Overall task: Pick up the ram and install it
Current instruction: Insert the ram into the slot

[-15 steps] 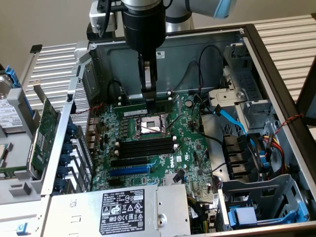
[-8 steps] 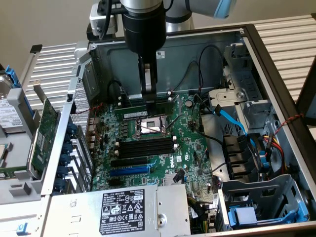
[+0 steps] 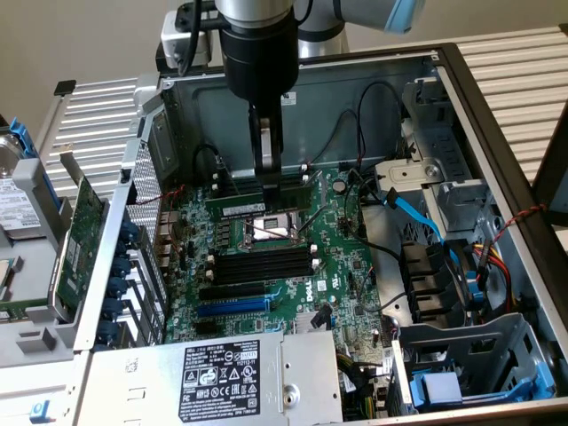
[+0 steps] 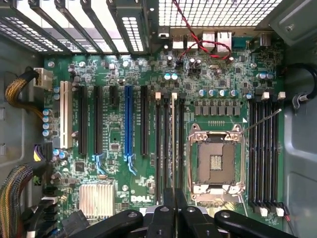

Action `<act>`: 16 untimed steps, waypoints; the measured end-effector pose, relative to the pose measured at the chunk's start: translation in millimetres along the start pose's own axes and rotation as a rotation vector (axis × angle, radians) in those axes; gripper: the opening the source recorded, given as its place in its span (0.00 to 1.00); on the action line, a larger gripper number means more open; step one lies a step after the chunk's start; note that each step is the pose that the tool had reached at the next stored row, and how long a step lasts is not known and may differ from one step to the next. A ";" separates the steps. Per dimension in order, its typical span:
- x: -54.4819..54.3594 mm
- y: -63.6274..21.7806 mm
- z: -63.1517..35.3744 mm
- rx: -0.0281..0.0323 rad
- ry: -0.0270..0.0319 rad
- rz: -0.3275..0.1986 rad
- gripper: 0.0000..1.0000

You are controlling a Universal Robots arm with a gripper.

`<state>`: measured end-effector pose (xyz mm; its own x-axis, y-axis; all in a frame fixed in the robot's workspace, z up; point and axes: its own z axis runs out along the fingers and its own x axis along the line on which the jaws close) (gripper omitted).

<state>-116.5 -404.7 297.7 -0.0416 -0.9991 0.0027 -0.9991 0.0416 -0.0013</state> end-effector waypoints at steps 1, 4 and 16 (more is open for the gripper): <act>0.0 0.1 0.4 0.0000 0.0000 0.000 0.12; 0.2 0.3 1.4 -0.0001 0.0001 0.000 0.12; 0.6 0.5 5.0 -0.0001 -0.0009 0.000 0.12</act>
<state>-117.0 -405.2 292.7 -0.0413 -0.9991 0.0018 -0.9991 0.0413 -0.0013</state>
